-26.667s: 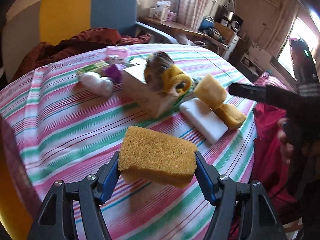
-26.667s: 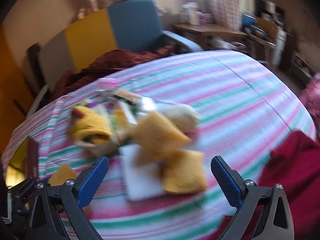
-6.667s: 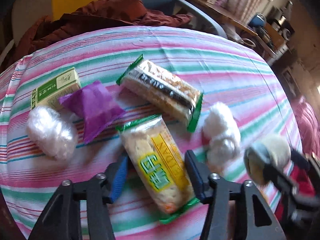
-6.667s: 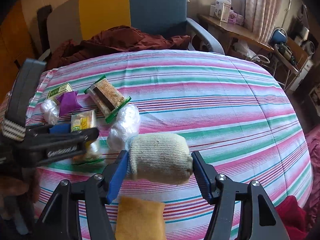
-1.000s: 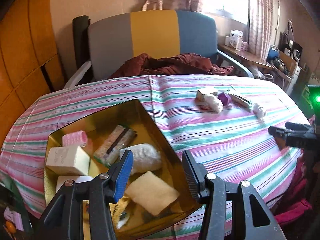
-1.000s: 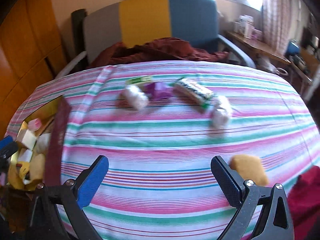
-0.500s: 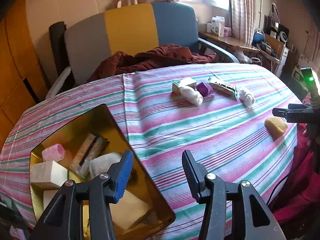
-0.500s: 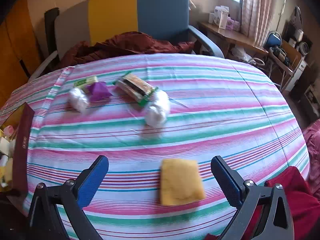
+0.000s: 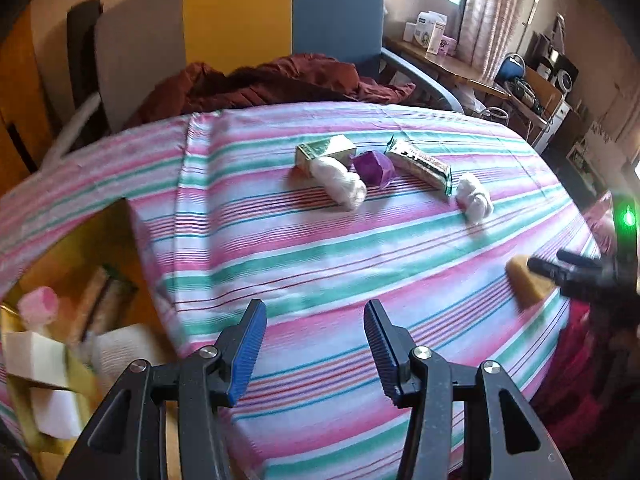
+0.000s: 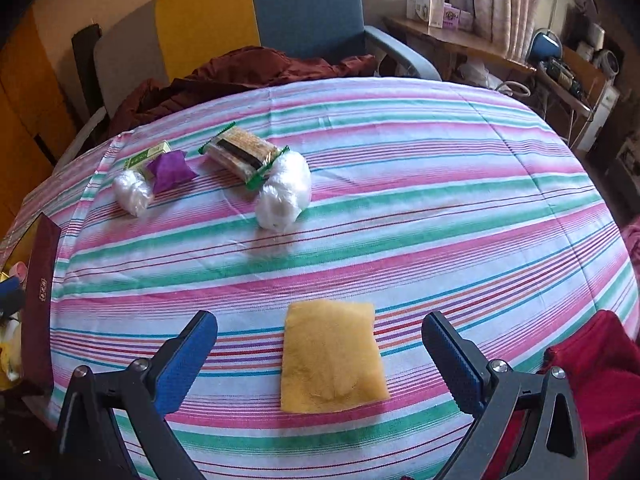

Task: Organize objects
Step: 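Grasp the yellow sponge with the right gripper while the left gripper grasps the plastic-wrapped ball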

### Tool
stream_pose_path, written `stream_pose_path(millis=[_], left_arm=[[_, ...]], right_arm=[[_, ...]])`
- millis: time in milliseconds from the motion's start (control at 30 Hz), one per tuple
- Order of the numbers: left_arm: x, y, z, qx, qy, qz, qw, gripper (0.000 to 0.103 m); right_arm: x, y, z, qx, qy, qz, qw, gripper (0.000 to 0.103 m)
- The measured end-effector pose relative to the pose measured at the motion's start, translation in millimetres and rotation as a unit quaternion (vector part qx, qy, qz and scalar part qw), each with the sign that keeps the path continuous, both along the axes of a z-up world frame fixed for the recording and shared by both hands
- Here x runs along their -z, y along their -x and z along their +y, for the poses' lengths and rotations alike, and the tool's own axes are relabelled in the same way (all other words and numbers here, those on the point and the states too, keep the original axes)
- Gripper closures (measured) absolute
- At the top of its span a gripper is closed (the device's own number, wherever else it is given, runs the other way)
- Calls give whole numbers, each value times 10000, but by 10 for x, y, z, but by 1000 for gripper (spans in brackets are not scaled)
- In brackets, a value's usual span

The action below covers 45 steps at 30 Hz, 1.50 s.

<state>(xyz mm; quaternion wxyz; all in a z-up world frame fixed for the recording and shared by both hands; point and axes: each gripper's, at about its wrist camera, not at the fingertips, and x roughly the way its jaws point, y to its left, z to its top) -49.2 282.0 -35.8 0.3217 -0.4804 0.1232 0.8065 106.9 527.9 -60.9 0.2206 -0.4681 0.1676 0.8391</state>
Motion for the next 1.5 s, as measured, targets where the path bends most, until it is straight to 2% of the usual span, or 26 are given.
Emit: stream_pose_path(millis=[267, 600, 767, 933, 967, 1133, 1233, 1267, 1300, 1333, 1367, 1500], left_arm=[[98, 371, 469, -114, -120, -318, 9994, 52], [434, 942, 889, -634, -352, -801, 9941, 52], [551, 1131, 1049, -754, -490, -846, 9924, 52], [686, 1244, 1196, -747, -331, -794, 9935, 52], [728, 1259, 1216, -741, -296, -824, 9934, 55], [739, 1175, 1218, -582, -216, -485, 9969, 60], [730, 1120, 1170, -542, -178, -437, 9974, 61], [728, 1085, 1149, -515, -155, -416, 9977, 61], [727, 1049, 1134, -484, -136, -393, 9980, 61], [722, 1002, 1102, -458, -110, -348, 9983, 61], [718, 964, 1078, -428, -93, -331, 9985, 61], [698, 800, 967, -349, -54, -243, 9991, 61]], right_arm=[[47, 11, 3, -55, 126, -136, 9998, 0], [42, 14, 29, -144, 164, -153, 9996, 0], [41, -27, 115, -111, 305, -121, 9994, 0], [91, -16, 149, -136, 375, -204, 9990, 0], [105, -11, 152, -139, 367, -230, 9990, 0], [205, -18, 203, -79, 438, -369, 9983, 1], [255, 2, 219, -115, 505, -435, 9977, 12], [271, 12, 214, -139, 502, -476, 9975, 23], [294, 22, 206, -176, 502, -533, 9972, 29], [319, 31, 200, -214, 526, -595, 9966, 41], [344, 38, 191, -285, 601, -624, 9958, 46], [325, 61, 150, -398, 454, -608, 9963, 47]])
